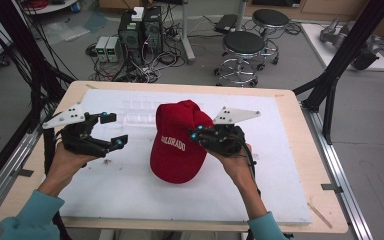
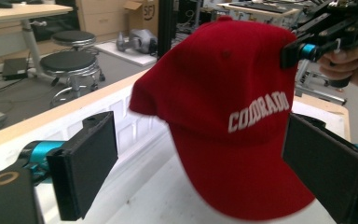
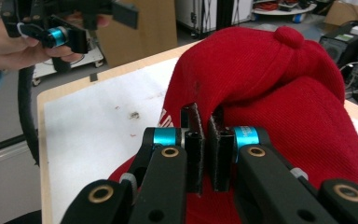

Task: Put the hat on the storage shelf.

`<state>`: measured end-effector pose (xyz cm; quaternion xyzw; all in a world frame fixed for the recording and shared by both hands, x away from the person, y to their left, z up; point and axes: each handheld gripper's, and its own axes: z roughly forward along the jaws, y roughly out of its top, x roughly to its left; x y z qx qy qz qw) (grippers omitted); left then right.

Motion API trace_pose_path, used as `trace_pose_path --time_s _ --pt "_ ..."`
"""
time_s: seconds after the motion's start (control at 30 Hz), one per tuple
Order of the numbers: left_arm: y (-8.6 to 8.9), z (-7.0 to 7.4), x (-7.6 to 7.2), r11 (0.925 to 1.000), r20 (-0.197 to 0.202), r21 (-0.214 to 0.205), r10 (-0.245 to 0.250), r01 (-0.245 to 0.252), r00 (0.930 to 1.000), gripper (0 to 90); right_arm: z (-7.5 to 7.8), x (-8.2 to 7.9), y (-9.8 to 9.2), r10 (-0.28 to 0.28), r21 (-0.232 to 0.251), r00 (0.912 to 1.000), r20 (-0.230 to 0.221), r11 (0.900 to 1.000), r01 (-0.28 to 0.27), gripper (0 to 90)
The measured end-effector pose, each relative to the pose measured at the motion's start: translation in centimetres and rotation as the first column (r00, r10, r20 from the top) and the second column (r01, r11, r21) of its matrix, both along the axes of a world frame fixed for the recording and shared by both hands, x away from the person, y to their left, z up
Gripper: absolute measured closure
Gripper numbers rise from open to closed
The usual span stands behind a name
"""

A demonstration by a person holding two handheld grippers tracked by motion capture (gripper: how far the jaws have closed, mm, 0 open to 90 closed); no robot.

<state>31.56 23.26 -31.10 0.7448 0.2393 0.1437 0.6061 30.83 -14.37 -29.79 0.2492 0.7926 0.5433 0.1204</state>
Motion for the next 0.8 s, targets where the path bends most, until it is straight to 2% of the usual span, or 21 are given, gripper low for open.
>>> trace_pose_path --time_s 0.37,0.57,0.8 --pt "-4.4 1.5 0.9 0.9967 -0.004 0.041 -0.069 0.069 0.9976 9.6 0.2 -0.3 1.9 0.045 -0.007 0.9990 0.007 0.9990 -0.045 86.9" --pt "-6.2 1.2 1.3 0.9955 -0.035 0.071 -0.060 0.063 0.9976 9.6 0.2 -0.4 2.5 0.064 -0.001 0.9978 0.016 0.9980 -0.064 86.9" --pt "-7.1 0.9 1.5 0.9948 -0.062 0.077 -0.061 0.066 0.9962 9.7 0.2 -0.5 2.8 0.091 0.004 0.9954 0.031 0.9958 -0.091 86.9"
